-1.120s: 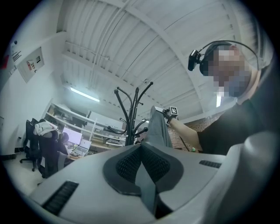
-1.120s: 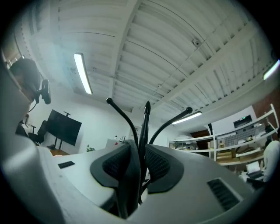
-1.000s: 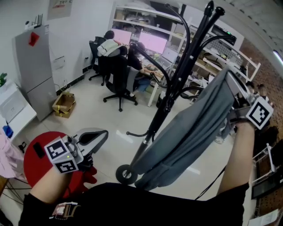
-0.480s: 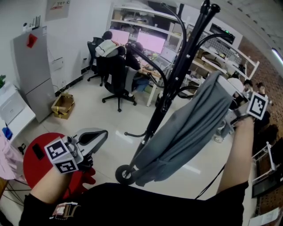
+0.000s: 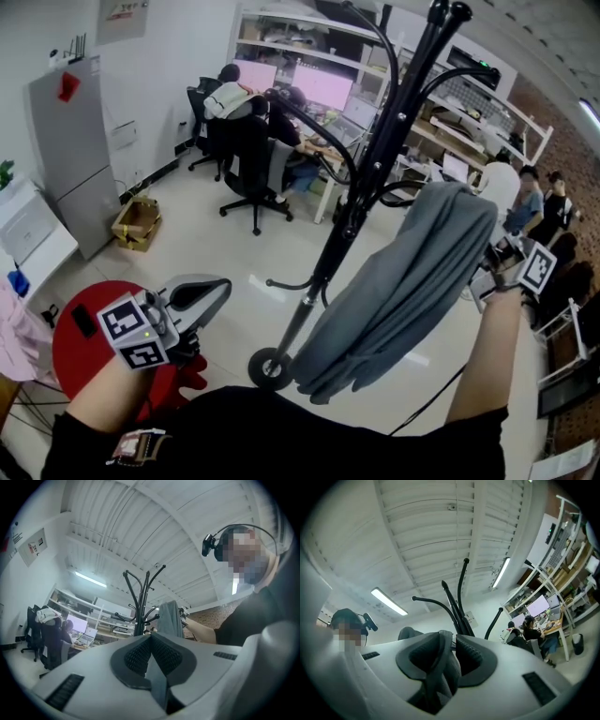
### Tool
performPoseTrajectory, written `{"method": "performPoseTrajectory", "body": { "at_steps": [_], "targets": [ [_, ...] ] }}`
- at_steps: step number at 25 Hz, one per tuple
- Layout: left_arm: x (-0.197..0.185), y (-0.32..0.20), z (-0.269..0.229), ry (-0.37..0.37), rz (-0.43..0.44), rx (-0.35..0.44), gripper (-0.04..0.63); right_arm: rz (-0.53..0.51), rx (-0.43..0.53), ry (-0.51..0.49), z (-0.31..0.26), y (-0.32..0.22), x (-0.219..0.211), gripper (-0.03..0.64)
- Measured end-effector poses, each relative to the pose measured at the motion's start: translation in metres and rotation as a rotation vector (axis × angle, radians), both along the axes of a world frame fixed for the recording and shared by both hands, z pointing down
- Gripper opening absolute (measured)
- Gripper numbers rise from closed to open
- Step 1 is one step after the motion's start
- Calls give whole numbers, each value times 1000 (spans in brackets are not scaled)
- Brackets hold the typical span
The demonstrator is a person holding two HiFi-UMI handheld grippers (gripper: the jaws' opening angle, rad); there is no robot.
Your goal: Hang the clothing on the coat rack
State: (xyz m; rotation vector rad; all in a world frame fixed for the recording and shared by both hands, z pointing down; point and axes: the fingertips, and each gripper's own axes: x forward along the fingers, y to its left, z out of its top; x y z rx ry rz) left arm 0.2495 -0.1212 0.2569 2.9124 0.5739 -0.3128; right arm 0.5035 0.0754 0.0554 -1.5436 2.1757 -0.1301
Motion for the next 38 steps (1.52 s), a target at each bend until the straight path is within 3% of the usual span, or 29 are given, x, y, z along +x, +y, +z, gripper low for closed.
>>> {"method": "performPoseTrajectory", "body": {
  "at_steps": [4,8,16,21,26,32,35,38],
  "targets": [
    [1,3,3,-8,4,0,-8,72,49,1,10,16,11,118],
    [0,7,5,-9,7,-3,-8,196,36,79,19,28,15,118],
    [-1,16,9,-19,12,-12,-8,284,31,107,24,48,11,118],
    [-3,19,11,-20,6,-11,-8,442,28,157,33,77,12,118],
    [-6,20,25,-41,4,-14,-8,590,-84,308,68,89,-5,118],
    [-17,26,40,-64,45,-19,-8,657,-212,353,116,89,-36,118],
    [-32,28,46,-82,67,-2,-8,656,-282,345,141,90,-64,118],
    [-51,23,48,-98,70,12,-8,581,-328,349,161,75,-103,118]
  ]
}}
